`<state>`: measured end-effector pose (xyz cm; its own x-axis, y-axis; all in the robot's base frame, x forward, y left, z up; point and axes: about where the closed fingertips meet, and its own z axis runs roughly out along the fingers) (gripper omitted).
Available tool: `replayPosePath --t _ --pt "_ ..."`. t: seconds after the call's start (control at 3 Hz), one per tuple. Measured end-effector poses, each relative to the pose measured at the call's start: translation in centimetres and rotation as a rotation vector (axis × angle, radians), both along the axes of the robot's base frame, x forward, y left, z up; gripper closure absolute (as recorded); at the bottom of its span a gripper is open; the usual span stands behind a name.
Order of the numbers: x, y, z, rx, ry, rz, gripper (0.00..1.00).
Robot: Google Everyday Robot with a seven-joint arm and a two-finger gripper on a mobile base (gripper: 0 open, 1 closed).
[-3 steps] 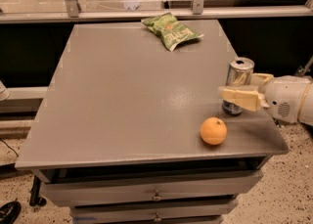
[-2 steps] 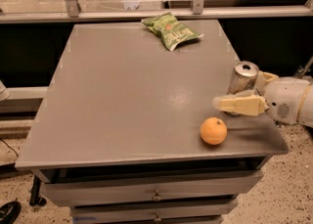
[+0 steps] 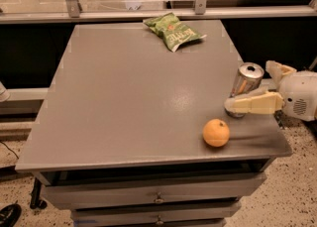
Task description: Move redbull can near orange
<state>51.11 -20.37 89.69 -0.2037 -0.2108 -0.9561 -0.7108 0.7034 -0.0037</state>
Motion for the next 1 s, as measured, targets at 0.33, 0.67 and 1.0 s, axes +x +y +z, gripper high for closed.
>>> replayPosePath --t 0.33,0.67,1.0 --pt "0.1 -4.3 4.5 -0.069 -0.088 0.031 0.0" --pt "-0.1 -7.6 7.9 -0.122 -0.132 0.087 0.0" --pt "-0.6 -8.3 10.8 -0.139 -0.177 0.103 0.0"
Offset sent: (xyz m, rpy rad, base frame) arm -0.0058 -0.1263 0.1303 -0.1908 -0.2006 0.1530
